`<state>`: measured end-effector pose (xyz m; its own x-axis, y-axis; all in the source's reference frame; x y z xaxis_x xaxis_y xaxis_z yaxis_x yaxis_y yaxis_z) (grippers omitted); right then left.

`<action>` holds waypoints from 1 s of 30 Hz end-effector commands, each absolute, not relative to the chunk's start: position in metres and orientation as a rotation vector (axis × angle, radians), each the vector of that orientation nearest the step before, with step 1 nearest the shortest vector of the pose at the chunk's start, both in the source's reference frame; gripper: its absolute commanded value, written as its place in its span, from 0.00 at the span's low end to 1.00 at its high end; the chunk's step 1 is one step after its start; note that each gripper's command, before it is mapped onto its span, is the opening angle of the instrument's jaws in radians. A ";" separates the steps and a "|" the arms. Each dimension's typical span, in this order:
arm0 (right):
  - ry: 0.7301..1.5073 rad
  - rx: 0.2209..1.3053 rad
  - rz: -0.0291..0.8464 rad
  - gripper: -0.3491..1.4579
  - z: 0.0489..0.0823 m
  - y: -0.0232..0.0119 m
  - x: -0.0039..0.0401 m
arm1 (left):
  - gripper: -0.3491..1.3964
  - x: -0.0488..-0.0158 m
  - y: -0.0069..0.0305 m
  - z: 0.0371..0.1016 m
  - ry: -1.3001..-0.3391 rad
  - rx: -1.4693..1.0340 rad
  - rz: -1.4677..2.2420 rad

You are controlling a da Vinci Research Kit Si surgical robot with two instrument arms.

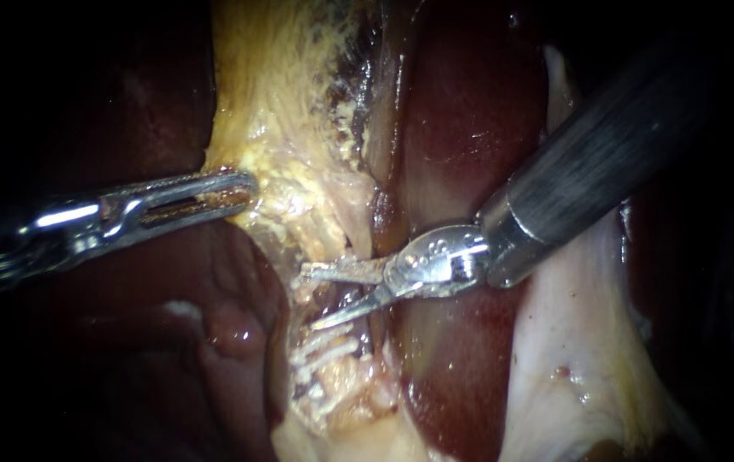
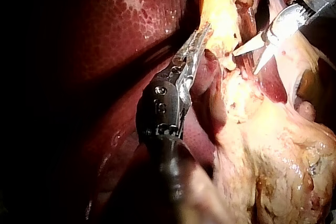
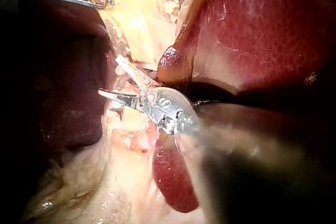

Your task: Go back from the cut left tube

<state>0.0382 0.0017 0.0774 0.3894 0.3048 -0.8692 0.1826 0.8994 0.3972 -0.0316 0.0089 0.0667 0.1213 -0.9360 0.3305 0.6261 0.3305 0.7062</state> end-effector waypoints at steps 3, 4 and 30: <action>1.181 0.474 0.081 0.59 0.0773 0.0017 0.0382 | 0.00 -0.0316 0.0089 0.0667 -0.844 0.448 -1.197; 1.181 0.474 0.081 0.59 0.0773 0.0017 0.0381 | 0.00 -0.0316 0.0089 0.0667 -0.844 0.448 -1.197; 1.191 0.377 0.046 0.79 0.0710 0.0066 0.0270 | 0.00 -0.0312 0.0088 0.0666 -0.844 0.450 -1.196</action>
<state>0.0268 0.0067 0.0707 0.3785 0.2310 -0.8963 0.1604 0.9373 0.3093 -0.0312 0.0088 0.0666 0.1228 -0.9358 0.3306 0.6245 0.3317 0.7071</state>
